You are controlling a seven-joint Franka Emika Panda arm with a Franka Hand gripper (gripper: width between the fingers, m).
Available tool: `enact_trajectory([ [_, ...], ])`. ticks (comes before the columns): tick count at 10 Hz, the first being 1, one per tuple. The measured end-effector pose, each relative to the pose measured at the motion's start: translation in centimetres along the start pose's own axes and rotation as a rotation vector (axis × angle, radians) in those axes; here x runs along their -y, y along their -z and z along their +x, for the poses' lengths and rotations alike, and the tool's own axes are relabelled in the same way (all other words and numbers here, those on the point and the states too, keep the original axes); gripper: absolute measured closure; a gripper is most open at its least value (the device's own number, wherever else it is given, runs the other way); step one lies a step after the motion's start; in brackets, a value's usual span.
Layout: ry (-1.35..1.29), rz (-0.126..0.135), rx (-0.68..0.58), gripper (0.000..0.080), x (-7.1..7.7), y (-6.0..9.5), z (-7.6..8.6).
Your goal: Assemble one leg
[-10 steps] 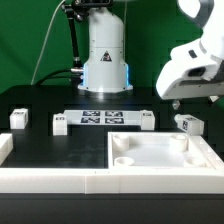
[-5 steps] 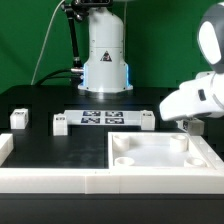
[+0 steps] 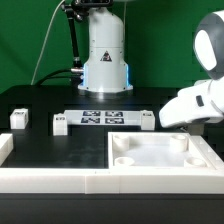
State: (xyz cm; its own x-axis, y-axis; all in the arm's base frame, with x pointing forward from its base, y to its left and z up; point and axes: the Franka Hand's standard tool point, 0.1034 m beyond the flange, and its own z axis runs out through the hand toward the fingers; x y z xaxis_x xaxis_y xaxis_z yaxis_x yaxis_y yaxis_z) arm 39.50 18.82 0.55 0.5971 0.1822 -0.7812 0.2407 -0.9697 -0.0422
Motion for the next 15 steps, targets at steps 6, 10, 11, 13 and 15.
enact_trajectory([
  [6, -0.004, 0.000, 0.001, 0.0509, 0.1, 0.0, 0.0],
  [10, -0.003, 0.000, 0.001, 0.0509, 0.1, 0.0, 0.0],
  [11, -0.001, 0.000, 0.015, 0.0509, 0.0, 0.4, -0.4],
  [13, -0.005, -0.010, 0.011, 0.0509, -0.9, 4.2, -3.7],
  [15, 0.000, -0.017, -0.009, 0.0509, -1.3, 6.1, -5.2],
])
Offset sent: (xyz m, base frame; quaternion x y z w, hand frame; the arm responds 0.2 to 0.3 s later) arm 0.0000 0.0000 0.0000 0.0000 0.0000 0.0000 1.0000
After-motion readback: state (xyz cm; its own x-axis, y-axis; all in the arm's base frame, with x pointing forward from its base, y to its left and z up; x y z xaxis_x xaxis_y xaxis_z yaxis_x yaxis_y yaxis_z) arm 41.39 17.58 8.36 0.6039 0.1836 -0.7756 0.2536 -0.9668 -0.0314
